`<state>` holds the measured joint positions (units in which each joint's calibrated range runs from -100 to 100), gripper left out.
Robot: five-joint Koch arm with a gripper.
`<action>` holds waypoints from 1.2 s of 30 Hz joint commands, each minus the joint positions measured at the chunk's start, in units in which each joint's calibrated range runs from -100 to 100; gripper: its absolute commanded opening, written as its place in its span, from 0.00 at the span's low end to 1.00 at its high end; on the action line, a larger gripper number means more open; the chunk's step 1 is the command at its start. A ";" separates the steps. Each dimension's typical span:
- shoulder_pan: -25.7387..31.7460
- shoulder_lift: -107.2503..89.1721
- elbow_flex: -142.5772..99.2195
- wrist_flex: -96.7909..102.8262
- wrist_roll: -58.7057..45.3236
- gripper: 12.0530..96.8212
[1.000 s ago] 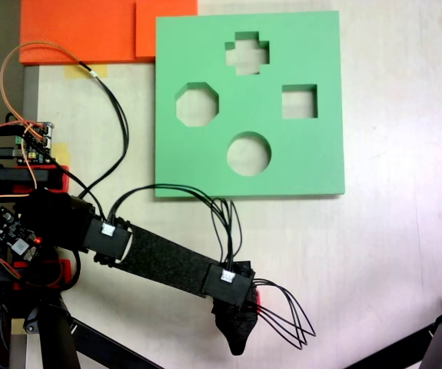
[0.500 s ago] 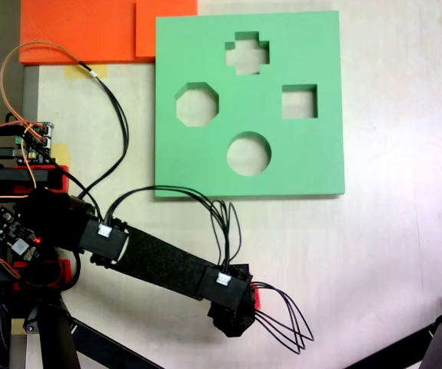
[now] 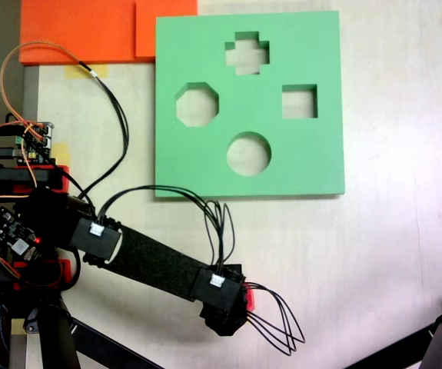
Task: Put the octagonal pillar block into the corresponding hole
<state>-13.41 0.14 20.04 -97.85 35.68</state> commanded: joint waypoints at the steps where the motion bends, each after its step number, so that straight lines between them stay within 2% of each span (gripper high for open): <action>1: -0.15 -4.05 0.40 -2.15 0.54 0.28; 12: 2.34 -23.88 0.50 -2.15 3.22 0.28; 15: 3.61 -27.79 0.50 -2.15 4.25 0.24; 18: 5.91 -30.72 0.50 -2.15 6.54 0.24; 36: 33.85 -33.80 6.38 -2.15 32.67 0.24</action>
<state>18.49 -30.51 21.31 -97.85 65.81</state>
